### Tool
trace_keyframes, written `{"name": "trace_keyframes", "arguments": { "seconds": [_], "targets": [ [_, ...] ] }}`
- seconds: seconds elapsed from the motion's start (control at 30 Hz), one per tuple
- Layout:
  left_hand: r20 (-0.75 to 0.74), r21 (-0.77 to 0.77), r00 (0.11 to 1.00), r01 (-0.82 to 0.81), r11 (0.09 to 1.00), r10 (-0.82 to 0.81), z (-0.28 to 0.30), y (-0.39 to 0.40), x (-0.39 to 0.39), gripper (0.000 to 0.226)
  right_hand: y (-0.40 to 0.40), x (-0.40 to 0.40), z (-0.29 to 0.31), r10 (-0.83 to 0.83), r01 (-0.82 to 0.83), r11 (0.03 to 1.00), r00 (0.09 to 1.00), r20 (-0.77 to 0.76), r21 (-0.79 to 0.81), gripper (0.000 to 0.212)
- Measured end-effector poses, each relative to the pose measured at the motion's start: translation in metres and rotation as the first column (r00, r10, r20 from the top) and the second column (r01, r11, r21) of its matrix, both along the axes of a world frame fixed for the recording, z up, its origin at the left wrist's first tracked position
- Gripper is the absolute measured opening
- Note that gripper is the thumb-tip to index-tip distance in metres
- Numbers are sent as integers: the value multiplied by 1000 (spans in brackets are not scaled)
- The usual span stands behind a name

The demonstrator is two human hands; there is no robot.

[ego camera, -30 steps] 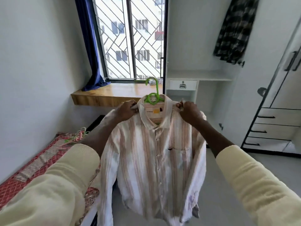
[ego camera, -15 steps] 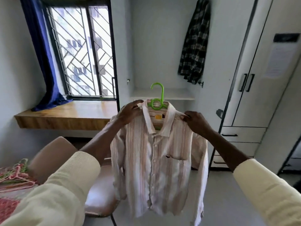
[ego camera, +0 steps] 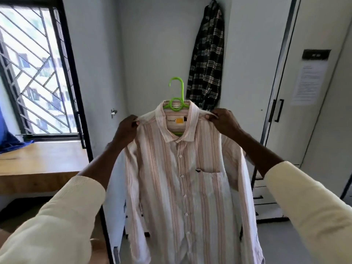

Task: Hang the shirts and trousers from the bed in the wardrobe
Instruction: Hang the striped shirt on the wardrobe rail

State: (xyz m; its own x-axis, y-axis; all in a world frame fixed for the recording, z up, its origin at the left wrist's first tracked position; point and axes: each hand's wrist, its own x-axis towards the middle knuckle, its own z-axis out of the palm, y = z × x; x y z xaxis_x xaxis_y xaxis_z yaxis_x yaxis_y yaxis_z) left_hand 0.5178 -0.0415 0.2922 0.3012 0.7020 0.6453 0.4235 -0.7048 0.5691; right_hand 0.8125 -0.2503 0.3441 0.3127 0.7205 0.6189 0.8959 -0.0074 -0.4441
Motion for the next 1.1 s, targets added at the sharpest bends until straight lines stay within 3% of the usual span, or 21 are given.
{"name": "trace_keyframes", "arguments": {
  "seconds": [0.2,0.33,0.47,0.63,0.7,0.77,0.87,1.03,1.1],
  "targets": [
    [131,103,991,-25,994,12,71,127,74,10,105,64,50,-80,92,983,994,78,-157,27],
    [117,146,992,27,989,-45,118,200,108,12,161,110,58,-133,148,979,985,109,-143,35],
    [197,127,977,53,990,-77,149,264,141,13,216,135,69,-187,187,982,971,148,14,30],
    [459,-141,888,55,988,16,164,340,186,44,292,189,109,-294,251,935,944,149,251,29],
    [486,-277,873,194,941,-37,171,371,205,44,324,214,136,-322,276,913,939,118,300,32],
    [499,-369,853,370,852,-154,183,404,224,27,354,236,169,-328,275,895,939,101,352,32],
    [501,-380,815,509,772,-291,214,447,260,38,393,265,220,-352,268,872,925,145,410,32],
    [441,-268,811,527,806,-384,269,502,327,29,446,309,289,-435,320,815,888,146,483,28],
    [456,-212,779,564,798,-430,288,532,353,52,463,329,313,-476,348,787,868,143,509,28]
  ]
}}
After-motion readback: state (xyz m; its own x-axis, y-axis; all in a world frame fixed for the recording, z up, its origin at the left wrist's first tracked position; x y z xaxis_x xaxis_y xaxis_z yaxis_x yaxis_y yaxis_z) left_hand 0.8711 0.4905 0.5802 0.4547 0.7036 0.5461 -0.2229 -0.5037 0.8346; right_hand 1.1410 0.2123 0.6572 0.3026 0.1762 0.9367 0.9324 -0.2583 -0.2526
